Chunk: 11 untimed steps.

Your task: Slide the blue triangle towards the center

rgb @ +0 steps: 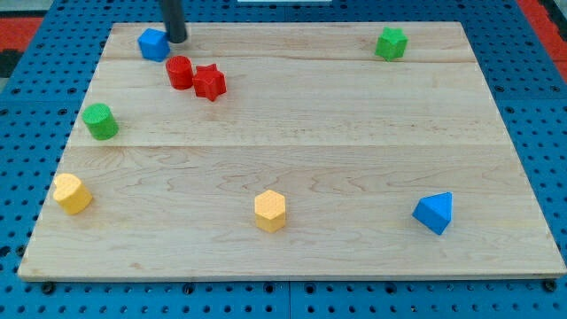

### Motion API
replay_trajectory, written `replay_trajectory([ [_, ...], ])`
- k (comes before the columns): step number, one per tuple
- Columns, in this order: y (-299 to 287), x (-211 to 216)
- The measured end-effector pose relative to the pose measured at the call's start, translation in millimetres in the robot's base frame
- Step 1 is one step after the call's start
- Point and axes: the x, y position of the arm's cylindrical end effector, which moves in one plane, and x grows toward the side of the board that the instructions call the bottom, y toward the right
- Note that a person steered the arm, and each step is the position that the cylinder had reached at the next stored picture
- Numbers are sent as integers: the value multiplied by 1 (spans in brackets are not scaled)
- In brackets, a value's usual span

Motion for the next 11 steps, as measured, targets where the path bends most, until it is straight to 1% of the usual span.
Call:
replay_trajectory([
  [1,112,19],
  [2,222,103],
  [3,347,186],
  [4,445,270],
  [5,396,330],
  [6,339,319],
  [7,334,347],
  [8,285,334],
  [9,278,279],
  [10,270,255],
  [11,222,208],
])
